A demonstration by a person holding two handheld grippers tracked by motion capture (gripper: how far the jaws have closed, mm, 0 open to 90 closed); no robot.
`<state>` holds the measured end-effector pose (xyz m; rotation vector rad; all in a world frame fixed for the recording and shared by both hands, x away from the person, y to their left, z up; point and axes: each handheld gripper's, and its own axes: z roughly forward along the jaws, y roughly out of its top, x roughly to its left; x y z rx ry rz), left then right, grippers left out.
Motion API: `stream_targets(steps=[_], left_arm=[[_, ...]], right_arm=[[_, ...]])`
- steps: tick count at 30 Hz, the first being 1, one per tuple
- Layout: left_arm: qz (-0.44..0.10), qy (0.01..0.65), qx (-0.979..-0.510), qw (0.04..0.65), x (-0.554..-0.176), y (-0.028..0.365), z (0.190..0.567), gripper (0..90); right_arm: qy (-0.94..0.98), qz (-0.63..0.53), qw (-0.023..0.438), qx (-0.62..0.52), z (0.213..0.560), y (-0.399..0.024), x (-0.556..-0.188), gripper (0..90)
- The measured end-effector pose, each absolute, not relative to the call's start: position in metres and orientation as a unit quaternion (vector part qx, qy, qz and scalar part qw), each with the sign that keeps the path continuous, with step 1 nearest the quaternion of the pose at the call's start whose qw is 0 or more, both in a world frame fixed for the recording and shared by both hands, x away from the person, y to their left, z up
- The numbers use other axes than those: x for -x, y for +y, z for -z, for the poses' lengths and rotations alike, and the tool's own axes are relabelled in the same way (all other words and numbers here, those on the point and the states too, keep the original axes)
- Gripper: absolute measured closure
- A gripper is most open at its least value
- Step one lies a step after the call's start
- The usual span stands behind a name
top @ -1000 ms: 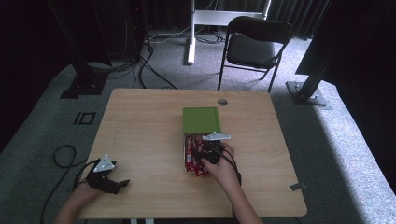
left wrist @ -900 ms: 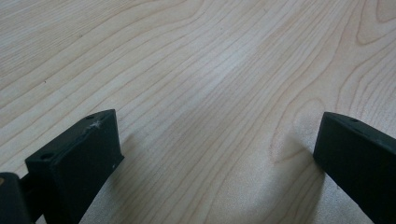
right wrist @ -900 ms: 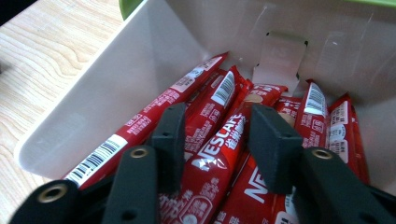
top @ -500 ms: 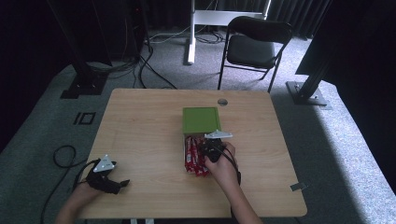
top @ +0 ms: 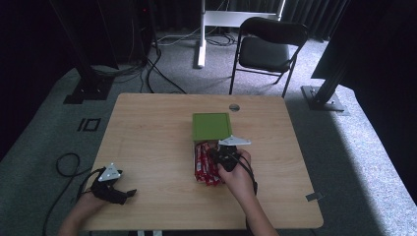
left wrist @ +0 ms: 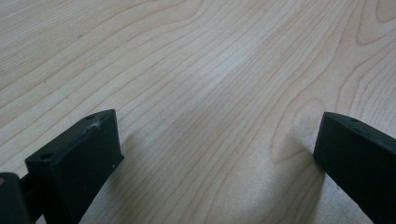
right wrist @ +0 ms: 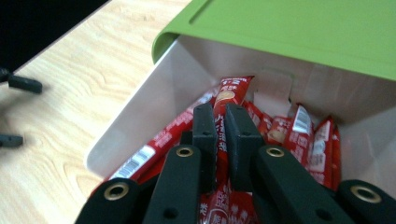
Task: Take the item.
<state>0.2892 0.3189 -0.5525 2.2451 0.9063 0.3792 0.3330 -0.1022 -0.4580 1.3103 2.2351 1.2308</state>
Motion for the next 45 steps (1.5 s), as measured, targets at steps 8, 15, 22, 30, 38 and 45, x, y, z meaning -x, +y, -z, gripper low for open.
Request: stream_targets(steps=[8, 15, 22, 30, 38, 45], left_arm=[[-0.146, 0.348, -0.862, 0.339, -0.289, 0.319, 0.553, 1.6], [-0.146, 0.348, -0.862, 0.339, -0.289, 0.319, 0.553, 1.6], [-0.146, 0.348, -0.862, 0.339, -0.289, 0.319, 0.553, 1.6], [-0.145, 0.349, -0.861, 0.340, -0.289, 0.319, 0.553, 1.6], [-0.145, 0.348, -0.862, 0.339, -0.289, 0.319, 0.553, 1.6], [-0.145, 0.348, -0.862, 0.339, -0.289, 0.319, 0.553, 1.6]], right_arm=[[0.770, -0.439, 0.132, -0.444, 0.448, -0.107, -0.323, 83.8], [0.769, -0.450, 0.127, -0.437, 0.442, -0.112, -0.313, 83.8], [0.770, -0.455, 0.132, -0.428, 0.435, -0.118, -0.304, 83.8], [0.767, -0.470, 0.129, -0.417, 0.425, -0.123, -0.293, 83.8], [0.760, -0.487, 0.141, -0.408, 0.410, -0.127, -0.286, 83.8], [0.744, -0.505, 0.158, -0.409, 0.400, -0.133, -0.286, 83.8]])
